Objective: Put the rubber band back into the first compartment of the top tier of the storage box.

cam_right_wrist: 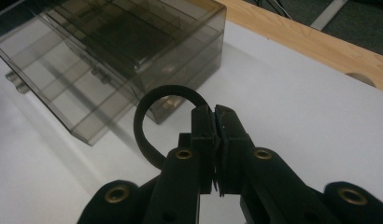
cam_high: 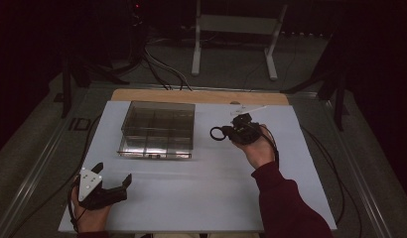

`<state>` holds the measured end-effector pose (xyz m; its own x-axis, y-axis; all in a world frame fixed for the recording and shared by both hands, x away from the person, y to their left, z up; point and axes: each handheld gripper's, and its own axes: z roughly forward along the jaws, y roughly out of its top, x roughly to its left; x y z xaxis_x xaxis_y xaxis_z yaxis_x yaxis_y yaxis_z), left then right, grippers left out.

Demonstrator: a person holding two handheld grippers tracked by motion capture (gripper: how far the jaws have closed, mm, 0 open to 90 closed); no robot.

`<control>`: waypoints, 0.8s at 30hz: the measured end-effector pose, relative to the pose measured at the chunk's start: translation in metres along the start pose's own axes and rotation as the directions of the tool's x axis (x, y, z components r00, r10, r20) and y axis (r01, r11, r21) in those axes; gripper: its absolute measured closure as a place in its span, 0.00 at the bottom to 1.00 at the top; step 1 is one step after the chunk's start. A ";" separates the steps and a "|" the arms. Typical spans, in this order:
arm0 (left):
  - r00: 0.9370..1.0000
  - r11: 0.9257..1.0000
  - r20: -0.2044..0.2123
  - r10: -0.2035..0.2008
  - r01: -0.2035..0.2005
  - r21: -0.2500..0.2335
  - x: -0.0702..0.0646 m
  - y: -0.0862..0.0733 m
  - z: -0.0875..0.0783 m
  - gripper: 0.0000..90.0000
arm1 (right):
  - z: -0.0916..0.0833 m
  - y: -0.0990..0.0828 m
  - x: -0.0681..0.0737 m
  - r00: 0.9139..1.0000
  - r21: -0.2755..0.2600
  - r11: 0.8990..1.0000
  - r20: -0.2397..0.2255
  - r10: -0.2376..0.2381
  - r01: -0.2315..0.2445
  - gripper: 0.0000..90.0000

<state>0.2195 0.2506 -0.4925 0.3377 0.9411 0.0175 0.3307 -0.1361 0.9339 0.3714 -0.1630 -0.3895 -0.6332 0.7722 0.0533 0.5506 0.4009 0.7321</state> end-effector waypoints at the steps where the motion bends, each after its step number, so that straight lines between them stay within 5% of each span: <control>1: 1.000 1.000 0.000 0.000 0.000 0.000 0.000 0.000 0.000 0.01 | 0.000 0.001 0.000 1.000 -0.003 1.000 -0.004 0.002 -0.002 0.98; 24: 1.000 1.000 0.005 0.009 -0.009 0.004 -0.001 0.000 0.001 0.01 | 0.014 0.036 0.019 0.998 -0.037 0.999 -0.055 -0.008 0.006 0.98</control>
<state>0.2206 0.2493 -0.4928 0.3453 0.9382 0.0244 0.3314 -0.1462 0.9321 0.3865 -0.1271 -0.3718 -0.6663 0.7409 0.0847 0.5262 0.3867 0.7574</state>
